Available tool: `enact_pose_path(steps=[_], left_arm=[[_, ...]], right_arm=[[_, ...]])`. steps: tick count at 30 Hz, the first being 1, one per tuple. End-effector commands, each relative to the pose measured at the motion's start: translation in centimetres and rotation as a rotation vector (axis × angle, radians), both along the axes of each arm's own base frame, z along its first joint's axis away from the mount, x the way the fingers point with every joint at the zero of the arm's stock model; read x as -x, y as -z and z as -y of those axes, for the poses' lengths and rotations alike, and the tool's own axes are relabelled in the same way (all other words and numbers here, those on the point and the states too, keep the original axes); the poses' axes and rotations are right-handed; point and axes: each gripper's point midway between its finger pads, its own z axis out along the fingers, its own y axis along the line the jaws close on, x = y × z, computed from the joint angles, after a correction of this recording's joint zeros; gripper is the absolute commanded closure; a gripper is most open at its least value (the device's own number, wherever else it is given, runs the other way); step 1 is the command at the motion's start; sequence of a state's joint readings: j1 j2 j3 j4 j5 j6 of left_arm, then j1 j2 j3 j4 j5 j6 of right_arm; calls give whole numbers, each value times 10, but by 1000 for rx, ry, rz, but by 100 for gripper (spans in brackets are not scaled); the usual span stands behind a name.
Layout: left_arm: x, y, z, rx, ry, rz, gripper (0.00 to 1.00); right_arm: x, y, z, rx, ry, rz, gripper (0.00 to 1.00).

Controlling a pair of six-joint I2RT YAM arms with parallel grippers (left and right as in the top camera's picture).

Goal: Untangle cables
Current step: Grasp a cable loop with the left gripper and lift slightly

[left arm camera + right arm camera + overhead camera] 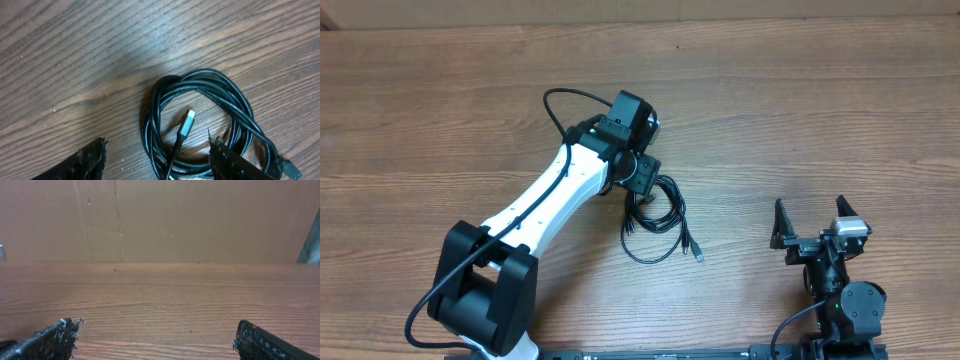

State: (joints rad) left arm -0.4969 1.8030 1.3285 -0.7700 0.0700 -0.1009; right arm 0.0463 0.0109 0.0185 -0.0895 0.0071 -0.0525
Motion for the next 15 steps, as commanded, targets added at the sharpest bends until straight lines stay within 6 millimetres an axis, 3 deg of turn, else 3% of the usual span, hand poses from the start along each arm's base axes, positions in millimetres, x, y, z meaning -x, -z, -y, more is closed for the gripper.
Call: enact_pose_path(steps=[1,15], left_arm=[[0,1,0,-11,10,-3,34],[-2,0,2,1,9,5,35]], right_arm=[[0,2,0,8,1,2,0],[0,2,0,3,0,2,0]])
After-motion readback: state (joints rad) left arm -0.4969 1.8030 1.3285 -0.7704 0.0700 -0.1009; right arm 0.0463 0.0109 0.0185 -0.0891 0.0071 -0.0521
